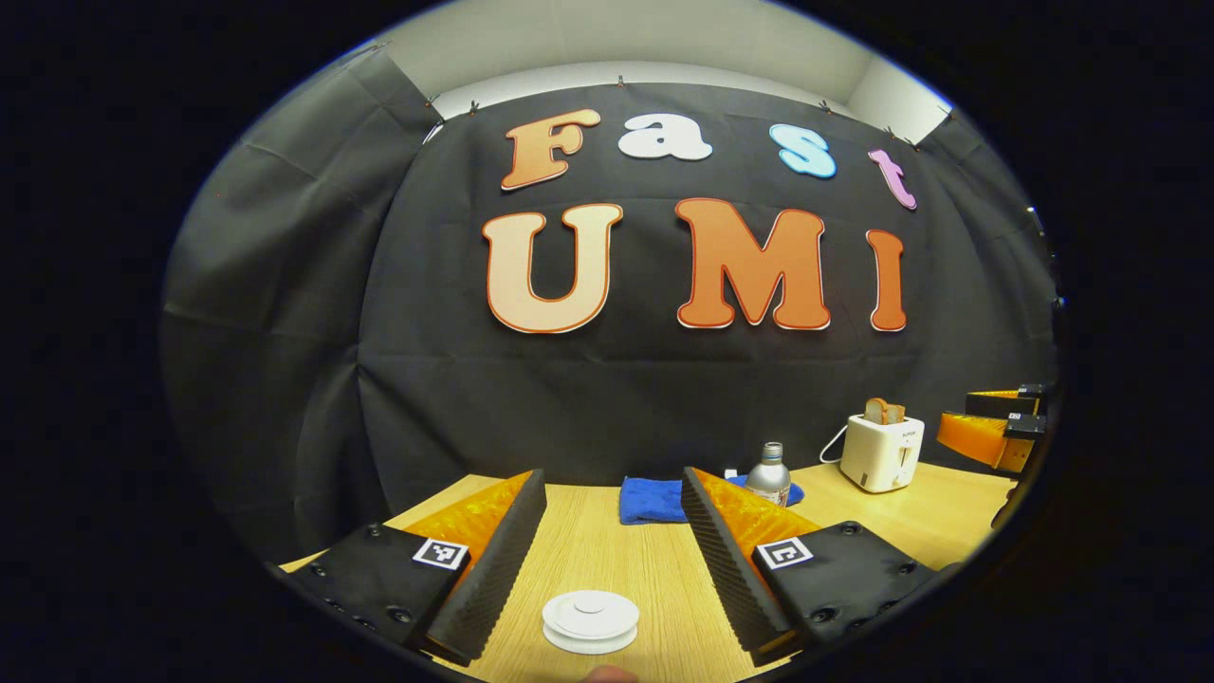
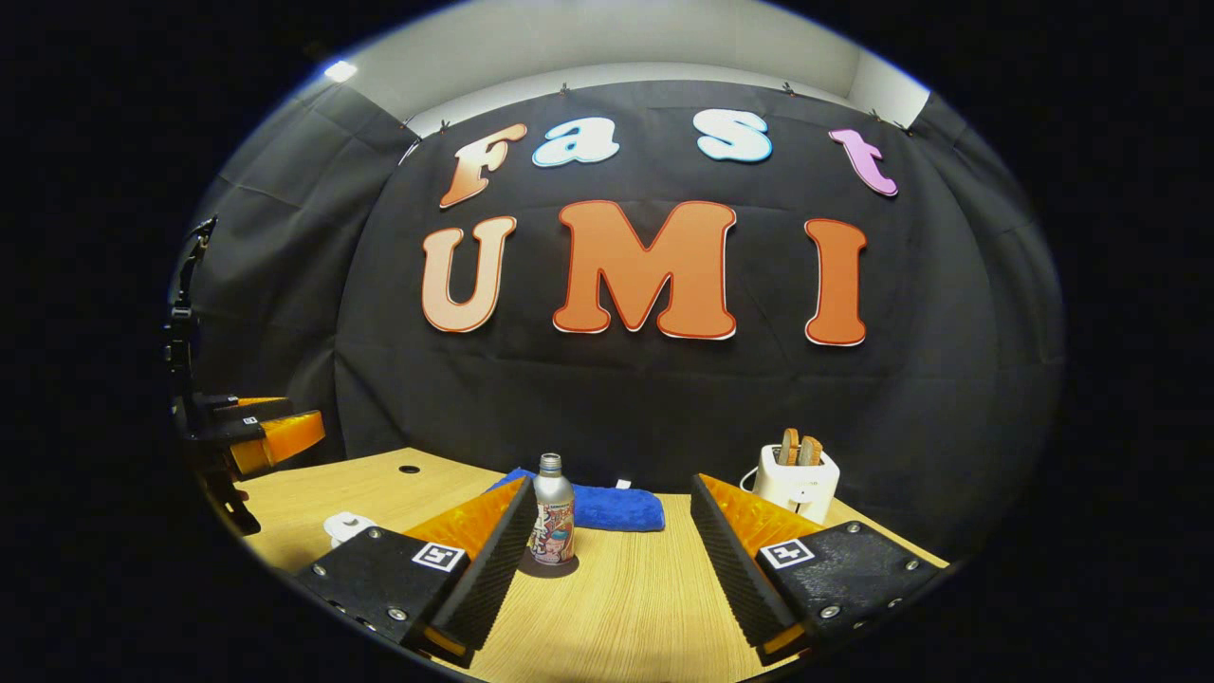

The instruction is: Open the teacup lid with one hand, grasp the water bottle and pour water into the teacup with the other hand; after pouring, place the water bottle on the coaster and then close the teacup lid.

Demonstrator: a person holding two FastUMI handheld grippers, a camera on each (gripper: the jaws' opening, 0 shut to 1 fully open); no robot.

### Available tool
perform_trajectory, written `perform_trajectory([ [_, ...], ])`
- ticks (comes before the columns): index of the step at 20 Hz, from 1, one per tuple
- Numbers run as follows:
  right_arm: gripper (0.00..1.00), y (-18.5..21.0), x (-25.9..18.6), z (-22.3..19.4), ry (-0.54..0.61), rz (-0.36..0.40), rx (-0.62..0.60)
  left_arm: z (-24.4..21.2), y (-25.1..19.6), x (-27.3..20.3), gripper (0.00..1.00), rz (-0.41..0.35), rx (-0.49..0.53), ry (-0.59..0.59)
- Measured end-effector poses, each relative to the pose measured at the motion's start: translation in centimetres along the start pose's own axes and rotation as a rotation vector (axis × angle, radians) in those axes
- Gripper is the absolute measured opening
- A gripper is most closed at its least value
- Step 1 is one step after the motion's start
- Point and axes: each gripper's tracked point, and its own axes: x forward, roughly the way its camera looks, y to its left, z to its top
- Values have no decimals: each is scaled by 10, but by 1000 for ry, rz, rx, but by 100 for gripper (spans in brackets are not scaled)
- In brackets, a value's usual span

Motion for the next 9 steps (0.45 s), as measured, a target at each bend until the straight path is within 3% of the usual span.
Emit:
perform_trajectory([
  [8,97,5,-1,6,-12,15,1,1,-4,-4,99,-2,24,-8],
  [9,97,5,-1,6,-10,14,-1,2,-4,-4,91,-1,29,-10],
])
